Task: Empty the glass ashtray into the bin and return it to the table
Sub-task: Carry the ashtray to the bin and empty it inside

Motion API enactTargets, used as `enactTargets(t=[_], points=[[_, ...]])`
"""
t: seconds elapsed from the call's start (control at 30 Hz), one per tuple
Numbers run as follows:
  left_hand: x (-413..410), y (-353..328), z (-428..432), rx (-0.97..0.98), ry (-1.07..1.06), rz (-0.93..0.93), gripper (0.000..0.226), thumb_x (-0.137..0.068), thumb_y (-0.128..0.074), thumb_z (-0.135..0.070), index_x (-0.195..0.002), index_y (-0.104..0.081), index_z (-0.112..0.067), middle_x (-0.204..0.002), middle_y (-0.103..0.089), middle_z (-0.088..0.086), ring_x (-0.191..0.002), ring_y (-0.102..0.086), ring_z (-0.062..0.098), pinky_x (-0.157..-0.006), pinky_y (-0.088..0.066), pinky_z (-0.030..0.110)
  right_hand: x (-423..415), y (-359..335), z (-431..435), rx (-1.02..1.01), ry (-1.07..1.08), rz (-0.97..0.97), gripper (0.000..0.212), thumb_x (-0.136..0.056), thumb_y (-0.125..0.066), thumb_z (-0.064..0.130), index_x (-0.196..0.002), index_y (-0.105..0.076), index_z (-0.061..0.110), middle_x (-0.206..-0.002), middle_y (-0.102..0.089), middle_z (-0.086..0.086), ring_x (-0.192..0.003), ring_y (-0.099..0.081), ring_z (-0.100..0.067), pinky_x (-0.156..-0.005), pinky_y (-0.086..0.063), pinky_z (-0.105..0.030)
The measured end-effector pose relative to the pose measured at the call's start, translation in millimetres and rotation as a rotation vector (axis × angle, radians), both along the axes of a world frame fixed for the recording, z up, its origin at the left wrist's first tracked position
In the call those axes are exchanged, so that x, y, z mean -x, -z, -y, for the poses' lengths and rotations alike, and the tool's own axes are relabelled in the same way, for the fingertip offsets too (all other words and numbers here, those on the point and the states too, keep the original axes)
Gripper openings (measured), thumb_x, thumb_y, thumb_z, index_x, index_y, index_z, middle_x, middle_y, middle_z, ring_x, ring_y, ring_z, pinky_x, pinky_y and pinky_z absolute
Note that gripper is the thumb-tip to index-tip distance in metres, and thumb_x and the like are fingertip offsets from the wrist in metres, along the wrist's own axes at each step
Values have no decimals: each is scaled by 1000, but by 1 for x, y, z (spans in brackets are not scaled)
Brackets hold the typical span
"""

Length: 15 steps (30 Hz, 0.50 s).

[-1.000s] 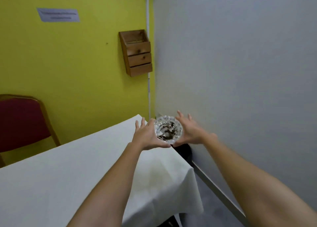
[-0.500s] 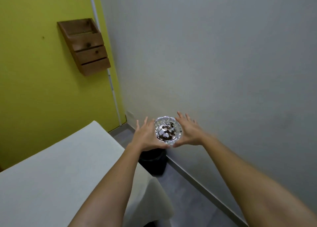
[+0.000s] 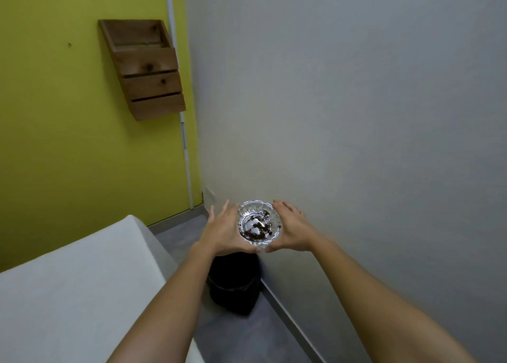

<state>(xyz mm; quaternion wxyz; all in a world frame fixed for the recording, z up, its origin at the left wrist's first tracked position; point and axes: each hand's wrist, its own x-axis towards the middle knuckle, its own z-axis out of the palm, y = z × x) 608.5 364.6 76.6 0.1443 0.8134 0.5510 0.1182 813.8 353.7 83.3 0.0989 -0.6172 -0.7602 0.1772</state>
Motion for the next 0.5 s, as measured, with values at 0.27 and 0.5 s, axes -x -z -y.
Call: enactTargets(t=[0.27,0.5], points=[[-7,25,-28,56,-72,20,127,-55,-77,-72,-153,-22,-12,-160,-27,3,-153,-6,20,-120,7,51,-8,28,-43,85,-36,-68,131,-51,-88,53,-153,-16,14,-161,-19,-6,-149,-10,-31,-121,-19,-46],[-23,45,-39,68,-161,24,125,-54,-75,-74,-151,-24,-14,-159,-29,1,-152,-8,19,-120,6,52,-23,45,-77,117,-144,-86,123,-50,-89,49,-149,-25,16,-151,-36,-9,-142,-27,-30,-118,-26,-40]])
